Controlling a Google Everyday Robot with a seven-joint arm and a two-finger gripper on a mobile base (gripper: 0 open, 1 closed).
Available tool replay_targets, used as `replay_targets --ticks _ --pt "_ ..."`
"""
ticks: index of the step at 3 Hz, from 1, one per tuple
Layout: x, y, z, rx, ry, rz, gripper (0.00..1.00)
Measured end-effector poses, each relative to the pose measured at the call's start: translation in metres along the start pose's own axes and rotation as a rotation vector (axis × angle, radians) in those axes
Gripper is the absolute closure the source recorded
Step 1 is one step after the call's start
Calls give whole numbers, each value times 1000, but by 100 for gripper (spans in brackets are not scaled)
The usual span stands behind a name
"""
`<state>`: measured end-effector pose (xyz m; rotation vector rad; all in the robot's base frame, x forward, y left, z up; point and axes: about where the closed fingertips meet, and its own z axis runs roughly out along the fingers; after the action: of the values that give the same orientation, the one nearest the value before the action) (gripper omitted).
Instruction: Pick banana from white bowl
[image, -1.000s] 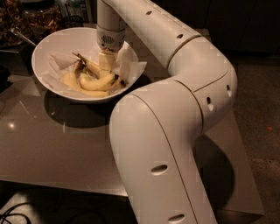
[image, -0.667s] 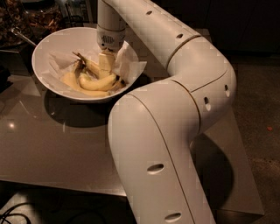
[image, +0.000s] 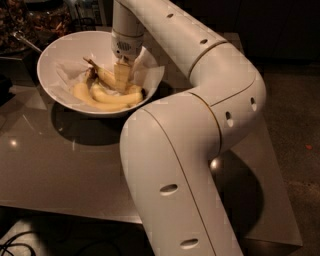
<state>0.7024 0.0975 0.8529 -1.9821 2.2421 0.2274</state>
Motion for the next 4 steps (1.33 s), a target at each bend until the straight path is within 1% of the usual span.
replay_targets --ticks 1,2,3,4 --pt "0 0 0 0 0 0 88" --pt "-8 -5 -1 25 -21 -3 100" --pt "-14 -1 -15 45 -15 12 100" --pt "-22 4 -27 58 2 13 100"
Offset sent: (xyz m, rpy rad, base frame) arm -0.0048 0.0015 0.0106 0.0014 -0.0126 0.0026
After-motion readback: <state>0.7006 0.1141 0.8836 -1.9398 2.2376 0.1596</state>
